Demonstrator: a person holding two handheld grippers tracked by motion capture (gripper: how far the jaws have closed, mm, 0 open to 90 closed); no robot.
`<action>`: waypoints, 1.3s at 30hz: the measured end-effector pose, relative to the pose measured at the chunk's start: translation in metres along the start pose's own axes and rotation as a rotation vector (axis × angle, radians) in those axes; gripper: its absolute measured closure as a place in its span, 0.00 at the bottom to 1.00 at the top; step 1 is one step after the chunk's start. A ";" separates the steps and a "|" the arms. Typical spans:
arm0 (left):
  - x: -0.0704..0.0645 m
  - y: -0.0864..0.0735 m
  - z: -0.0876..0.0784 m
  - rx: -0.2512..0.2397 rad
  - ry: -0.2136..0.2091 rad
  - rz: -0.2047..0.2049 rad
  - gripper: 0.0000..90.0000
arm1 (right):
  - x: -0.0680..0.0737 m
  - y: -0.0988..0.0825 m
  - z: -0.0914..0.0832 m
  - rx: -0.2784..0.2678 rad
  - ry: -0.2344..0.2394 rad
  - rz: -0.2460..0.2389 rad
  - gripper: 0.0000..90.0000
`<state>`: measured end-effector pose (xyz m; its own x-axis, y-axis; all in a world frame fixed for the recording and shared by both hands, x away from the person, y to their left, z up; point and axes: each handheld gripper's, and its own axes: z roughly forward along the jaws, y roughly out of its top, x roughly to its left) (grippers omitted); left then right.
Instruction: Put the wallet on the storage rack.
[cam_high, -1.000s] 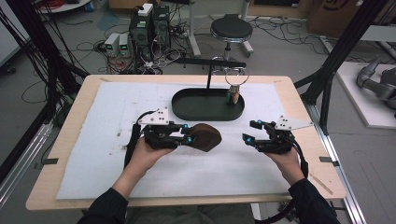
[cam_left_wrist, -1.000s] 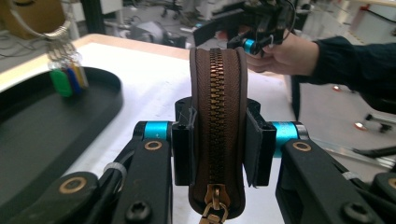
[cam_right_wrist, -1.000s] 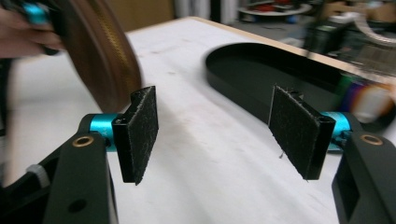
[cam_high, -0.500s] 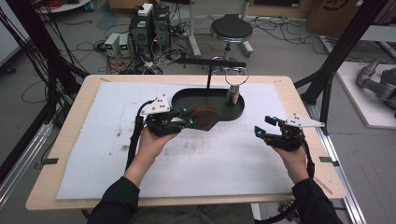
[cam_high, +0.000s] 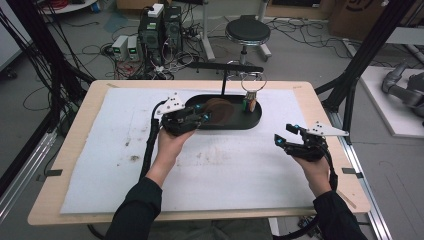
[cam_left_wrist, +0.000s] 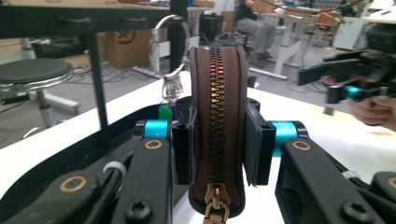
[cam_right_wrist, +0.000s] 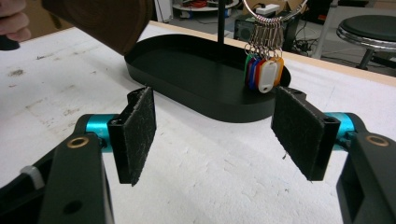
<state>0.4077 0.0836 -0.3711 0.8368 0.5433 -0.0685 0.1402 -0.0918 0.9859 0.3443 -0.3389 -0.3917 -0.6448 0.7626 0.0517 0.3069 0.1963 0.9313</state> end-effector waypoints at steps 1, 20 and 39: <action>0.002 -0.002 0.001 0.001 0.006 -0.006 0.76 | 0.000 0.000 0.000 0.002 0.000 -0.004 0.35; 0.027 -0.027 0.026 -0.030 0.097 -0.057 0.76 | 0.000 0.000 0.001 0.002 0.004 -0.001 0.35; 0.036 -0.042 0.058 -0.031 0.116 -0.088 0.76 | 0.001 -0.001 0.002 0.003 0.010 -0.008 0.35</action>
<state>0.4633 0.0585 -0.4238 0.7548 0.6412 -0.1384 0.1922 -0.0145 0.9812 0.3448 -0.3370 -0.3929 -0.6544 0.7546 0.0481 0.3039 0.2043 0.9306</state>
